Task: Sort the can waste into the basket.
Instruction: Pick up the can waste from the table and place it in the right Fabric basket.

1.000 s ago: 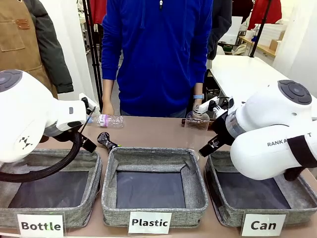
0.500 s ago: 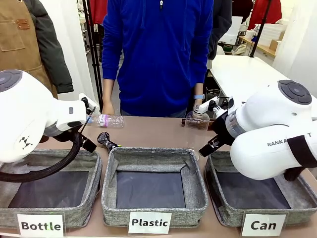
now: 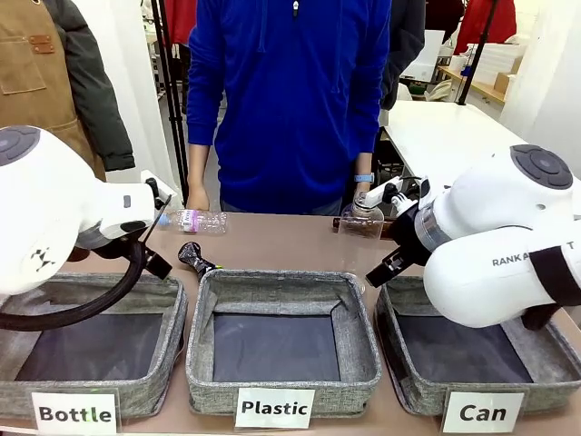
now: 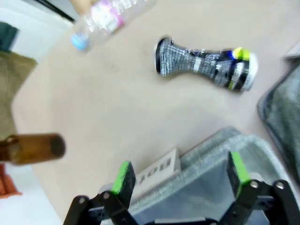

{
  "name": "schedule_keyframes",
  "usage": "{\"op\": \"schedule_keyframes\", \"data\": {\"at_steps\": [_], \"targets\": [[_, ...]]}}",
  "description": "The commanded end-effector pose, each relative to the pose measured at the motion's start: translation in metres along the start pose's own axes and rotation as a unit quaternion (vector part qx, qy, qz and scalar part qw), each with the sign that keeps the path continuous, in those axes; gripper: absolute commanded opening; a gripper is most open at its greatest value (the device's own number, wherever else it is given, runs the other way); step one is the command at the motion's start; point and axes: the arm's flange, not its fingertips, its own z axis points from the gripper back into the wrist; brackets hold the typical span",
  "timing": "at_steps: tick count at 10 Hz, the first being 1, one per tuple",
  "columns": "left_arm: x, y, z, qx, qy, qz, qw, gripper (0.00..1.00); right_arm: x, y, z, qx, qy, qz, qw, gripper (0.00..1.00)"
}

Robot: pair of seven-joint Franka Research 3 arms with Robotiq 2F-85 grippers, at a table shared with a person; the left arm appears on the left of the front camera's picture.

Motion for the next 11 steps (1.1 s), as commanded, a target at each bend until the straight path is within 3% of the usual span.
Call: {"op": "schedule_keyframes", "data": {"at_steps": [1,2,3,4,5,6,7,9,10,11], "targets": [[-0.008,-0.012,0.065,-0.036,0.019,0.048,0.998,1.0,-0.005,-0.018,0.061,0.032,0.036,-0.036,0.998,1.0],[-0.016,-0.011,0.095,-0.085,0.03,0.061,0.994,1.0,-0.009,-0.026,0.086,0.063,0.071,-0.063,0.993,1.0],[-0.026,-0.007,0.117,-0.147,0.021,0.079,0.986,1.0,-0.015,-0.034,0.105,0.088,0.066,-0.109,0.988,1.0],[-0.041,0.012,0.132,-0.219,0.022,0.08,0.972,1.0,-0.03,-0.052,0.127,0.14,0.036,-0.141,0.979,1.0],[-0.059,0.037,0.143,-0.239,0.011,0.084,0.967,1.0,-0.047,-0.08,0.146,0.202,-0.01,-0.18,0.963,1.0],[-0.083,0.071,0.156,-0.327,-0.014,0.028,0.945,1.0,-0.07,-0.113,0.164,0.287,-0.052,-0.21,0.933,1.0],[-0.107,0.11,0.168,-0.36,-0.057,0.079,0.928,1.0,-0.099,-0.143,0.177,0.341,-0.106,-0.255,0.898,1.0],[-0.164,0.183,0.17,-0.448,-0.166,0.182,0.859,1.0,-0.164,-0.189,0.186,0.414,-0.205,-0.316,0.829,1.0],[-0.196,0.208,0.157,-0.476,-0.233,0.264,0.806,1.0,-0.188,-0.201,0.183,0.426,-0.233,-0.336,0.807,1.0],[-0.222,0.217,0.143,-0.496,-0.269,0.306,0.767,1.0,-0.214,-0.211,0.179,0.437,-0.259,-0.356,0.784,1.0]]}}
